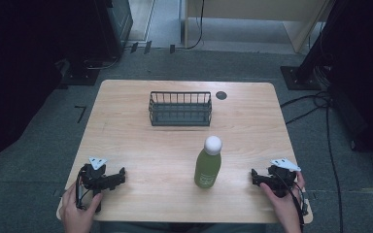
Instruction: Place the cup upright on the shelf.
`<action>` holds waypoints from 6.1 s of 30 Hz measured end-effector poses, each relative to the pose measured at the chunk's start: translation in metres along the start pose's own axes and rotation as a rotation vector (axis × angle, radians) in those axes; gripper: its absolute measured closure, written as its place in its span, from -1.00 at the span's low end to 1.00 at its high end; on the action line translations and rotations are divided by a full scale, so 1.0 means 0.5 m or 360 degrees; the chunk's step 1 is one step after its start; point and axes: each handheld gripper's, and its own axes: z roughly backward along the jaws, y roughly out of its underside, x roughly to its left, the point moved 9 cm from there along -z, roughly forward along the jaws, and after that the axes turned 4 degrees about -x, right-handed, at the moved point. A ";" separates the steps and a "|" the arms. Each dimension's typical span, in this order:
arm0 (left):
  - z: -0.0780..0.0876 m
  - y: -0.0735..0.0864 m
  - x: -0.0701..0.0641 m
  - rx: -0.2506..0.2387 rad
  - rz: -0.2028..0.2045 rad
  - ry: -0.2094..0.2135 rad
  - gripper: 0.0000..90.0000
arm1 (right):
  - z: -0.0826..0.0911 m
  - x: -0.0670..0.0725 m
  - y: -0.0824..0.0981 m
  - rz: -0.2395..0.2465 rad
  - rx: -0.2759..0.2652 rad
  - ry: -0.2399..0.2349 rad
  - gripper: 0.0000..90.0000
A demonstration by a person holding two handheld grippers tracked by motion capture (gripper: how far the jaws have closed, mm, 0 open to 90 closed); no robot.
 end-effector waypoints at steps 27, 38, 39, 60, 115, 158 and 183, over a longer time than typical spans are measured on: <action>0.000 0.000 0.000 0.0000 0.0001 0.0000 -1.00 | 0.071 0.086 -0.026 0.0059 -0.0075 -0.0210 -0.98; 0.000 0.000 0.000 -0.0003 0.0004 0.0000 -1.00 | 0.101 0.159 -0.036 0.0132 -0.0114 -0.0319 -0.98; 0.000 0.000 0.000 -0.0002 0.0002 0.0000 -1.00 | 0.102 0.165 -0.037 0.0139 -0.0118 -0.0327 -0.98; 0.000 0.000 0.000 -0.0003 0.0001 0.0000 -1.00 | 0.135 0.274 -0.042 0.0244 -0.0155 -0.0547 -0.98; 0.000 0.000 0.000 -0.0002 0.0001 0.0000 -1.00 | 0.104 0.411 -0.112 0.0217 -0.0286 -0.0610 -0.62; -0.001 -0.001 0.000 -0.0005 -0.0001 -0.0001 -1.00 | 0.121 0.411 -0.196 0.0333 -0.0408 -0.0585 -0.54; -0.001 -0.001 -0.001 -0.0010 0.0006 -0.0001 -1.00 | 0.087 0.424 -0.354 0.0298 -0.0456 -0.0570 -0.54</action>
